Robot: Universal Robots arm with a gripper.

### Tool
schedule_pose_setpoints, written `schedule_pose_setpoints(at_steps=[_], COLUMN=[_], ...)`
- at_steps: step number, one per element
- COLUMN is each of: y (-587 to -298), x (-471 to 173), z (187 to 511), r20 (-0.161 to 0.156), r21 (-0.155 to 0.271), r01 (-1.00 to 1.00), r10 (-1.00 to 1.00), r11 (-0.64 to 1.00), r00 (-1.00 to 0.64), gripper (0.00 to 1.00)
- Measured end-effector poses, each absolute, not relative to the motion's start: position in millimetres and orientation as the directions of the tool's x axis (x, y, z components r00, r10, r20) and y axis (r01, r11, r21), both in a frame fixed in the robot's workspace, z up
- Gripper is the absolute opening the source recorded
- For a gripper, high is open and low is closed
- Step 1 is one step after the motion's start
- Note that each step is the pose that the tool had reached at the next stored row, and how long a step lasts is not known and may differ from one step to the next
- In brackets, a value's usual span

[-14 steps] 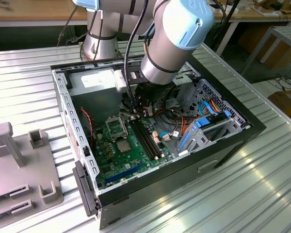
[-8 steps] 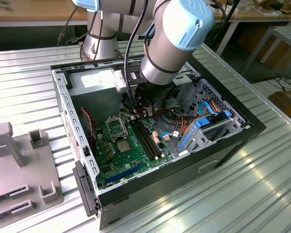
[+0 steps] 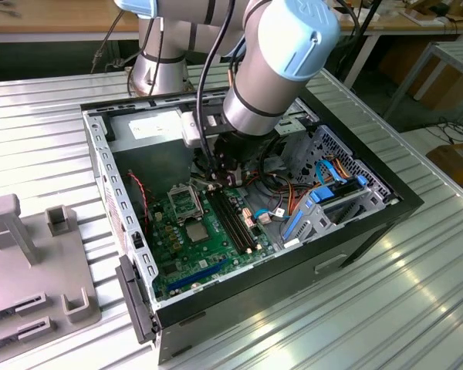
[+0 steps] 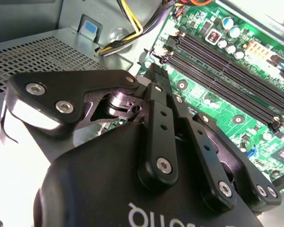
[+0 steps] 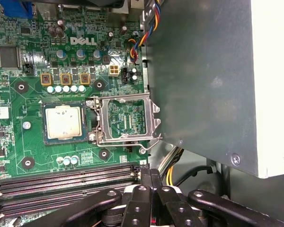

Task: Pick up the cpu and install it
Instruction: 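Place the cpu into insertion slot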

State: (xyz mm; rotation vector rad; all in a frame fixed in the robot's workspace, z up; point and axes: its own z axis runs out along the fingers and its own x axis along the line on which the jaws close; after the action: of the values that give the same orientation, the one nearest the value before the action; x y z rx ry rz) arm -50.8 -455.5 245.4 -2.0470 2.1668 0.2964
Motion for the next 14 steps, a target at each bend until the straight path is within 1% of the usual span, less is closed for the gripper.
schedule_pose_setpoints(at_steps=[2, 5, 7, 10, 14], y=[-455.5, -456.6, -458.1, -458.2, -457.3], x=[-50.9, -51.1, -52.1, -52.9, -52.8], z=[244.2, 241.6, 238.4, 234.2, 230.0], r20=[-0.245, -0.261, -0.265, -0.271, -0.274], r21=[0.043, 0.044, 0.044, 0.044, 0.044], r01=[-0.998, -0.998, -0.998, -0.999, -0.999], r10=[-0.968, -0.963, -0.963, -0.963, -0.962], r11=[0.051, 0.051, 0.046, -0.009, -0.014], r00=[-0.06, -0.061, -0.056, -0.004, 0.001], gripper=[0.11, 0.11, 0.11, 0.11, 0.11])
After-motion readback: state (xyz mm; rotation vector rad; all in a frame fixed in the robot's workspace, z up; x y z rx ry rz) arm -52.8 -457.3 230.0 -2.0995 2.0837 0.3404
